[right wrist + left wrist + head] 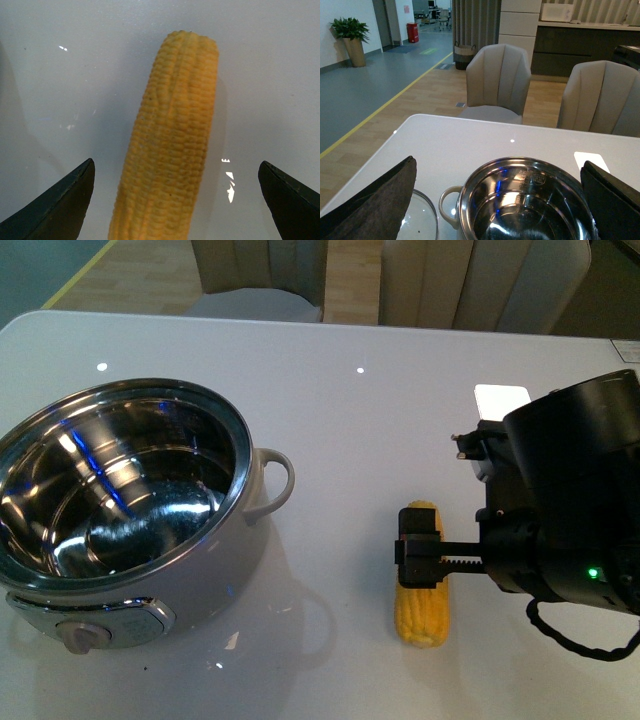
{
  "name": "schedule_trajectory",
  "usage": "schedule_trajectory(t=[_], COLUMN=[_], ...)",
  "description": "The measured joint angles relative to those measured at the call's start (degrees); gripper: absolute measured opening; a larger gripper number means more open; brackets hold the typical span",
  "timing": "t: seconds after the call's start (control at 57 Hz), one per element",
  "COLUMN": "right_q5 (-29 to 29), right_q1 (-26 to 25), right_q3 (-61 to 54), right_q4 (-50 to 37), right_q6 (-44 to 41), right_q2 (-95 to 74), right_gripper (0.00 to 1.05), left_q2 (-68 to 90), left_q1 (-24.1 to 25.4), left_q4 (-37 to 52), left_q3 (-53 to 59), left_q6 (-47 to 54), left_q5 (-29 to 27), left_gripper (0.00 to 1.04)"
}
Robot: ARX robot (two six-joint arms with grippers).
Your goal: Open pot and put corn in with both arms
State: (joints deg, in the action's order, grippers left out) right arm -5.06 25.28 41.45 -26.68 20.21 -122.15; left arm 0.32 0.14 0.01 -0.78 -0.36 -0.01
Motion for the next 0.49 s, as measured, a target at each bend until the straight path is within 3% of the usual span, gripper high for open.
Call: schedule_trajectory(t=[0.492], right_q5=[2.45], right_q1=[0.42], right_q3=[5.66], right_q4=[2.47], right_q6=[1.84], right_q2=[-8.17], right_gripper=[0.96], left_q2=[0.00], left_q1=[0.00], left_q4=[0.00], left_q3=[0.00], left_q6=[0.00], left_q5=[0.00], left_gripper=[0.98])
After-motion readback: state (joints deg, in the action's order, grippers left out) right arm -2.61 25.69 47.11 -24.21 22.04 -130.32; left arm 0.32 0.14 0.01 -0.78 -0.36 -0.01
